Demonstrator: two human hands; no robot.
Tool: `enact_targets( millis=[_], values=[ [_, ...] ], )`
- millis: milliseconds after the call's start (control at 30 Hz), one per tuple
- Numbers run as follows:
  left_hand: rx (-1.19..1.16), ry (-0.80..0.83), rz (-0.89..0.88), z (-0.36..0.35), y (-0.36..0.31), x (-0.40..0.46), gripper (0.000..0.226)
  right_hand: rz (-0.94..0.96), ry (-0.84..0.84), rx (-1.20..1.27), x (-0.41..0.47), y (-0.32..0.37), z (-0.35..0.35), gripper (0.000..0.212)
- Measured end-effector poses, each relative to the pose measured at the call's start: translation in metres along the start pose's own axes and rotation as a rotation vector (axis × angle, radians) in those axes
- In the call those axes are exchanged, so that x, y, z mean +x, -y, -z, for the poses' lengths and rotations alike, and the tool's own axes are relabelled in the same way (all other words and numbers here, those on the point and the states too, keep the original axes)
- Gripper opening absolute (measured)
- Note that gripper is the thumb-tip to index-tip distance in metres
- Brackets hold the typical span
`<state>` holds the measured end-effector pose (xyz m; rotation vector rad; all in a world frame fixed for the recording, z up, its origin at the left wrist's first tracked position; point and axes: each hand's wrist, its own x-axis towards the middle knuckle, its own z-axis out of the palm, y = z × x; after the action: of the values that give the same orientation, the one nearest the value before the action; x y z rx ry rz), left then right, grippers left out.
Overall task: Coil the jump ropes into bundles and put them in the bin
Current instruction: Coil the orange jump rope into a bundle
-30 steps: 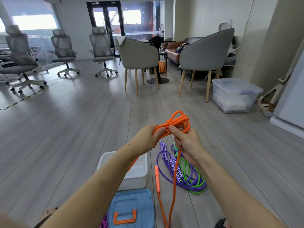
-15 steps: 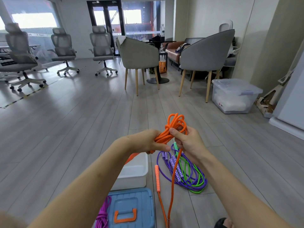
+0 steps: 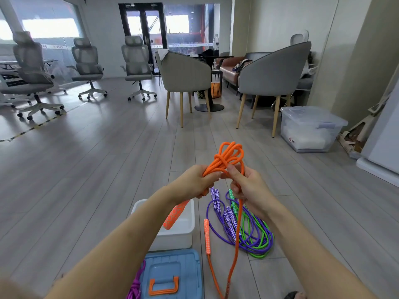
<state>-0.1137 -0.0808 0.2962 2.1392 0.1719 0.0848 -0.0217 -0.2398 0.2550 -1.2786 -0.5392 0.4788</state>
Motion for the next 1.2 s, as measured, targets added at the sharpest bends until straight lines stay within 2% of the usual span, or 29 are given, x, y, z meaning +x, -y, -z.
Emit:
enact_targets(
  millis=[167,467,567,700,867,967,1067,1200],
  values=[
    [-0.115,0.031,-0.025,0.000,-0.004,-0.003,0.032,-0.038,0.012,0.084,0.001,0.003,0.003,0.020],
    [-0.199,-0.295,0.028,-0.003,0.001,0.007,0.034,-0.154,-0.028,0.063,0.001,-0.007,-0.002,0.029],
    [-0.146,-0.333,0.036,-0.001,0.006,0.007,0.035,-0.111,0.008,0.042,-0.003,-0.006,-0.008,0.030],
    [-0.265,-0.321,0.029,-0.004,0.004,0.006,0.037,-0.038,0.115,-0.030,-0.006,-0.006,-0.017,0.025],
    [-0.344,-0.146,0.009,0.000,-0.002,0.000,0.038,-0.033,0.035,-0.057,0.002,-0.010,-0.004,0.018],
    [-0.403,-0.013,-0.004,-0.001,-0.003,-0.004,0.038,-0.094,0.154,-0.136,0.004,-0.007,0.012,0.020],
    [-0.440,0.180,-0.010,0.003,-0.007,-0.006,0.044,-0.137,0.278,-0.220,0.003,-0.004,0.024,0.031],
    [-0.383,0.424,0.021,0.013,-0.011,-0.010,0.060,-0.110,0.258,-0.301,0.009,0.006,0.054,0.018]
  ],
)
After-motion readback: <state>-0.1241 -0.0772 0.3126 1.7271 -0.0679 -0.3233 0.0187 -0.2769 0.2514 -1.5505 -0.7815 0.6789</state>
